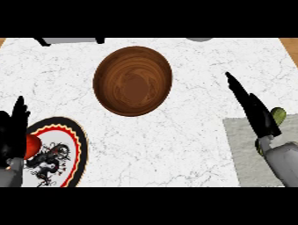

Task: Pick the cupcake from the placemat and place it in the bowl

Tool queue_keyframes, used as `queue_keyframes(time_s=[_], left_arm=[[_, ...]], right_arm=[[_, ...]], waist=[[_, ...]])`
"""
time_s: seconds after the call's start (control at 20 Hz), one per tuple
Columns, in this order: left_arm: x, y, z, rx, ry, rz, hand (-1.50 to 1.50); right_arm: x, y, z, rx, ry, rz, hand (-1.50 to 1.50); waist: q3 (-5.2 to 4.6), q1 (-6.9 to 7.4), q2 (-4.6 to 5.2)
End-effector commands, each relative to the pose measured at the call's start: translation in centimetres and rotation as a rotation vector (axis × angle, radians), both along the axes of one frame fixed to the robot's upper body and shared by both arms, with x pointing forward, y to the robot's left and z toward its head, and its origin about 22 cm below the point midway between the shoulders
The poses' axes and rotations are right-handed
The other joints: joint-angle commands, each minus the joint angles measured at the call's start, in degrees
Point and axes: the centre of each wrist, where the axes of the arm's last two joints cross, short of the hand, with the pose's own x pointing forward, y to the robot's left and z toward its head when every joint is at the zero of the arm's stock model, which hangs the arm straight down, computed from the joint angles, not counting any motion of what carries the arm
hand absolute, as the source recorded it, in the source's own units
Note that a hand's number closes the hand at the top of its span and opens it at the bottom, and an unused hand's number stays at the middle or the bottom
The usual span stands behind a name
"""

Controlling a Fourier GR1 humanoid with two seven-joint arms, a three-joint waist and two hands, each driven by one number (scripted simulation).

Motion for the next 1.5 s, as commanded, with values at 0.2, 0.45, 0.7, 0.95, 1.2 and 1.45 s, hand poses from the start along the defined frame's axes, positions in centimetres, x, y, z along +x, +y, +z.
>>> queue_keyframes(time_s=[0.2,0.45,0.7,0.95,1.2,1.45], left_arm=[[3.6,-0.7,9.0,0.013,-0.388,-0.228,0.0],[2.5,0.3,7.9,-0.063,-0.406,-0.248,0.0],[2.6,0.8,8.9,-0.065,-0.465,-0.292,0.0],[2.9,0.2,8.8,-0.064,-0.447,-0.29,0.0],[2.9,1.7,9.1,-0.062,-0.449,-0.274,0.0],[1.4,0.8,8.4,-0.071,-0.444,-0.282,0.0]], right_arm=[[0.0,1.6,4.7,0.4,-0.259,0.101,-1.5],[-1.8,-4.0,4.3,0.0,-0.552,-0.387,-1.5],[-10.0,-1.2,1.5,-0.107,-0.579,-0.337,-1.5],[-12.1,-3.6,6.3,-0.369,-0.474,-0.364,-1.5],[-15.4,-4.3,10.9,-0.491,-0.288,-0.404,-1.5],[-17.2,-4.4,12.8,-0.699,0.013,-0.307,-1.5]], waist=[[-1.2,1.27,-0.46],[-1.54,-1.35,-0.95],[-1.48,0.04,-0.06],[-1.65,-0.02,0.07],[-1.7,-0.74,0.13],[-1.65,0.05,-0.15]])
